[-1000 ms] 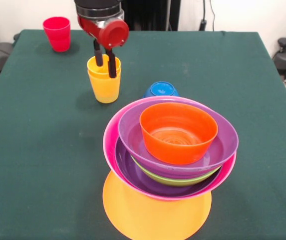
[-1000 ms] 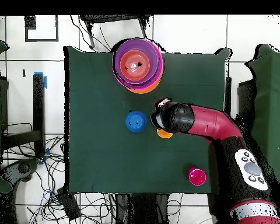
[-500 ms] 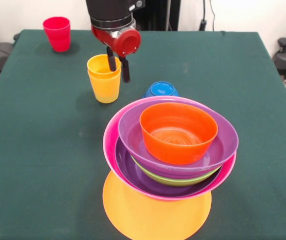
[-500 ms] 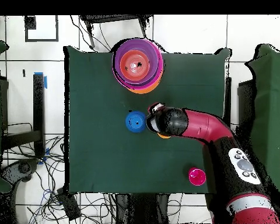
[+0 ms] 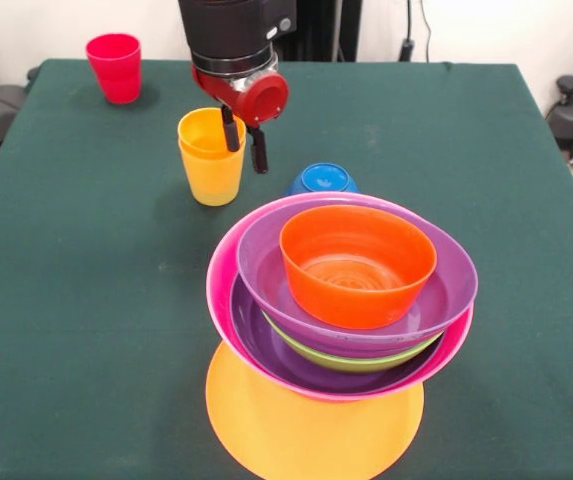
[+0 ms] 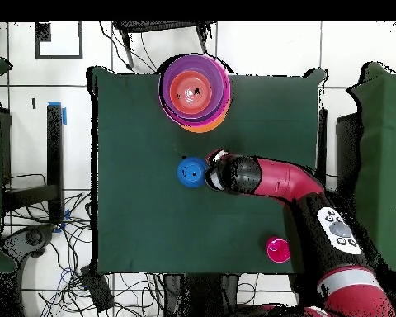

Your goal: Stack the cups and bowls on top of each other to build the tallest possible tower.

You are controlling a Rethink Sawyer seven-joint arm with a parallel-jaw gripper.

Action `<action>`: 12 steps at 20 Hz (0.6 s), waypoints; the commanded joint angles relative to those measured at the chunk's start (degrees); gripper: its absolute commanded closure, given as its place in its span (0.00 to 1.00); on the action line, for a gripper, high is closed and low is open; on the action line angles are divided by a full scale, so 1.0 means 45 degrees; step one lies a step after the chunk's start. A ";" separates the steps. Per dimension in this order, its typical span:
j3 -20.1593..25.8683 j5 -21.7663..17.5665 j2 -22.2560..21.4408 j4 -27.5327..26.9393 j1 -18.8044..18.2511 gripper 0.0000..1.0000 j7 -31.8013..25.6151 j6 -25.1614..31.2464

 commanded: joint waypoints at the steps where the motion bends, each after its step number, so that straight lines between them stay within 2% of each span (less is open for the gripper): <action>1: 0.0287 -0.1297 0.0925 0.0024 0.0171 0.00 -0.1335 -0.0625; 6: 0.0320 -0.1225 0.0799 0.0022 0.0155 0.00 -0.1424 -0.0490; 12: 0.0464 -0.1043 0.0047 0.0456 0.0069 0.00 -0.1563 -0.0074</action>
